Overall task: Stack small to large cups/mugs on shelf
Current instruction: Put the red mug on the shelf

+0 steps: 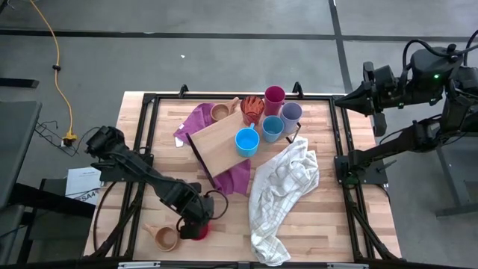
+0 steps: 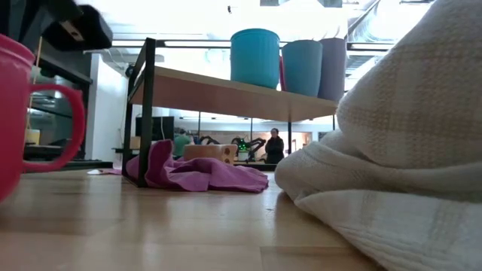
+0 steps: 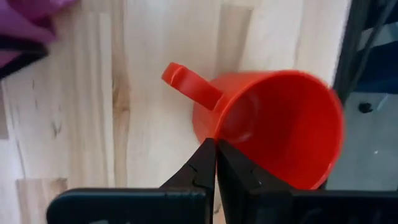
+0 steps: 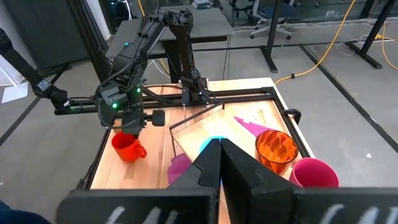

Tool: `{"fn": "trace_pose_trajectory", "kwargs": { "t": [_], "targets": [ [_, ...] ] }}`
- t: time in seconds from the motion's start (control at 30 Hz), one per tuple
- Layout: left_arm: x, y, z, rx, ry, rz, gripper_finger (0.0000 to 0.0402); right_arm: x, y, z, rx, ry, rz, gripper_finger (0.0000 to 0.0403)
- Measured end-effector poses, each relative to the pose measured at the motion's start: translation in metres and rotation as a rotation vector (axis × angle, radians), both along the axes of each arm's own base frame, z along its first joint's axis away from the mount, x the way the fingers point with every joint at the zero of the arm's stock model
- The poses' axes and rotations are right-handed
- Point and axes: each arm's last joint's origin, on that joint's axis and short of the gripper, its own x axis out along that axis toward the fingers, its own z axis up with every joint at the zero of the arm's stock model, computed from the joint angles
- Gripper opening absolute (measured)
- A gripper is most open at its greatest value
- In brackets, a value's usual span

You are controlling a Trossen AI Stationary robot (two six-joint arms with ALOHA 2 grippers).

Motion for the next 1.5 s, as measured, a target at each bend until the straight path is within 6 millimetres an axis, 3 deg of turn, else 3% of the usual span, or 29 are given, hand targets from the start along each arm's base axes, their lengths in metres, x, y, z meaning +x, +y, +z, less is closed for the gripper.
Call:
{"fn": "trace_pose_trajectory", "kwargs": {
  "t": [1.07,1.5],
  "targets": [
    [0.0024,-0.0002,0.0008,0.025,-0.038,-0.010,0.0002,-0.0018,0.0002,0.0001,0.000,-0.003,-0.001,0.0000],
    [0.0028,0.0001,-0.0028,0.042,-0.019,-0.001,0.0097,-0.0019,0.0002,0.0001,0.000,-0.003,0.000,0.0000]
  ]
}}
